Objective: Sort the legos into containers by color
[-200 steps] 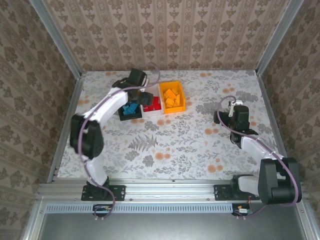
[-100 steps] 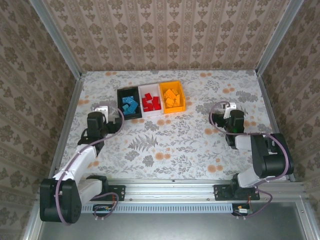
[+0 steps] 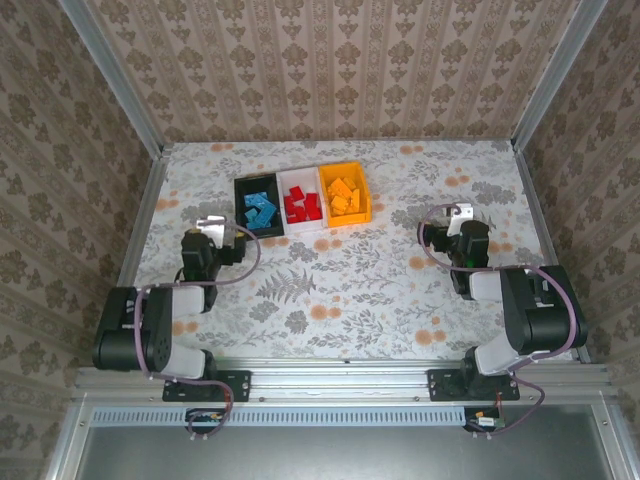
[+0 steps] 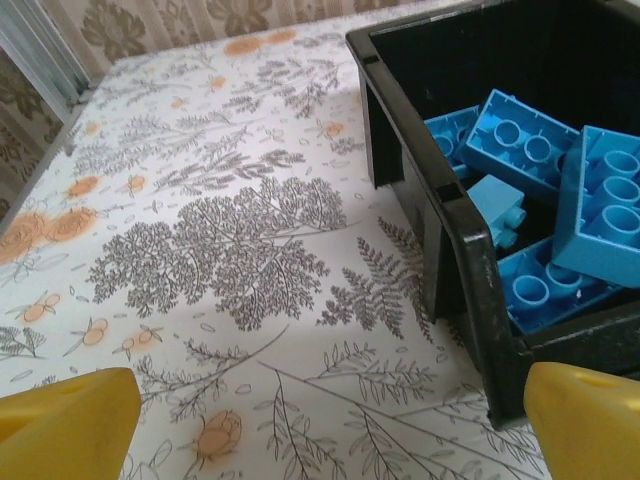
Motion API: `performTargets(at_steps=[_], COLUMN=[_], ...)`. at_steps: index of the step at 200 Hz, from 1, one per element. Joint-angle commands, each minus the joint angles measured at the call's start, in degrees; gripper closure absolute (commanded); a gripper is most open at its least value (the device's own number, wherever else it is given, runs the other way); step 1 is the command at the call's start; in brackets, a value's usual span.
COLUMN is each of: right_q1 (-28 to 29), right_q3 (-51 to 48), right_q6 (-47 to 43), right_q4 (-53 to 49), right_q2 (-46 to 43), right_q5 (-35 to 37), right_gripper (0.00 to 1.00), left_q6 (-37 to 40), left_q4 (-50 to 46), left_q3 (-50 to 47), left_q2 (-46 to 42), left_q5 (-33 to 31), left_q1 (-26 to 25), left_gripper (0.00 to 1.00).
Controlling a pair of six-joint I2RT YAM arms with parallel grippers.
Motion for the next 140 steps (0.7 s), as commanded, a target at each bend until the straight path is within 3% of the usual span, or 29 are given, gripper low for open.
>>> performTargets(at_steps=[1, 38, 49, 140], right_q1=[0.33, 0.36, 0.34, 0.51], right_q3=[-0.08, -0.09, -0.09, -0.12], right_q6=[-0.72, -0.73, -0.75, -0.81], right_q4=[1.96, 2.04, 2.04, 1.94], right_q2=[0.10, 0.11, 0.10, 0.12], right_q5=[-0.31, -0.28, -0.22, 0.10], right_gripper=[0.00, 0.00, 0.00, 0.00], left_q6=[2.18, -3.70, -3.58, -2.82], left_q4=[18.82, -2.37, 1.13, -0.01], left_q3=[-3.15, 6.54, 5.52, 5.75], left_q2=[5.86, 4.46, 5.14, 4.83], left_q5=[0.96, 1.25, 2.00, 0.64], left_q1=[0.48, 4.60, 5.17, 3.98], left_gripper=[0.00, 0.00, 0.00, 0.00])
